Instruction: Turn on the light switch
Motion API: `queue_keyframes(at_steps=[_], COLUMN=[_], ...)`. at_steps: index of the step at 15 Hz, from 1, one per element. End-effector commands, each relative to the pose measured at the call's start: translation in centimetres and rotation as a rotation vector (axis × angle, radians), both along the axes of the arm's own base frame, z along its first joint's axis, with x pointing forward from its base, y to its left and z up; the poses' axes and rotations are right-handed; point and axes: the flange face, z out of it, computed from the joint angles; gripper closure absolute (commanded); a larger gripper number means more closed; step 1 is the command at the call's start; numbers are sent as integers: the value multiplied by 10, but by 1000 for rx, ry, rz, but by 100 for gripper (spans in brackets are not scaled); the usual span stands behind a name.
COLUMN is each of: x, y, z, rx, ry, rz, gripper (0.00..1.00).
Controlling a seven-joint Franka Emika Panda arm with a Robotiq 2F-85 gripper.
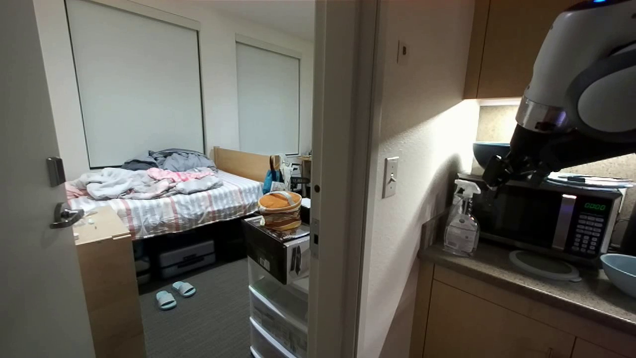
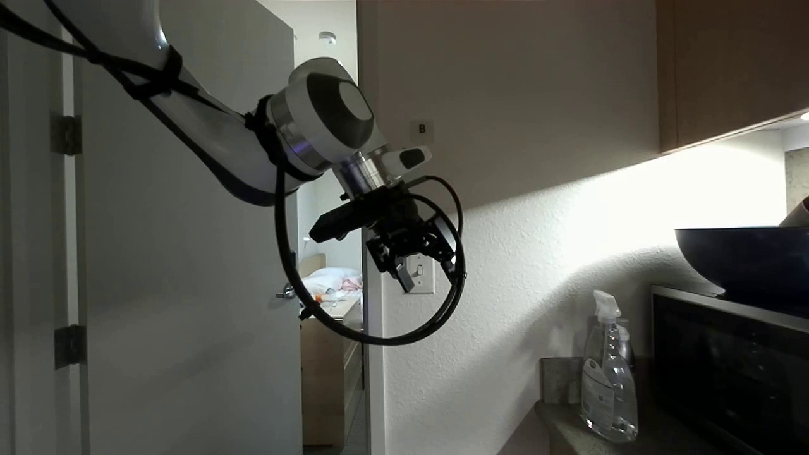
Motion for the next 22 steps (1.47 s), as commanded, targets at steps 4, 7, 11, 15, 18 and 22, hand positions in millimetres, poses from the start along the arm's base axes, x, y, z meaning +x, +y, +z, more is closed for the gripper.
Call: queue_keyframes(at_steps=[4,7,11,15,18,22], x=[24,54,59,82,102,134], y=[3,-2,-5,-9,4,63], z=[8,14,18,6,-20,-93], rx=[18,51,87,124,212,426], ry=[-195,-386,-469,-488,-527,-512], rz=[-7,56,82,99,139,166], gripper=[0,0,0,0,0,0])
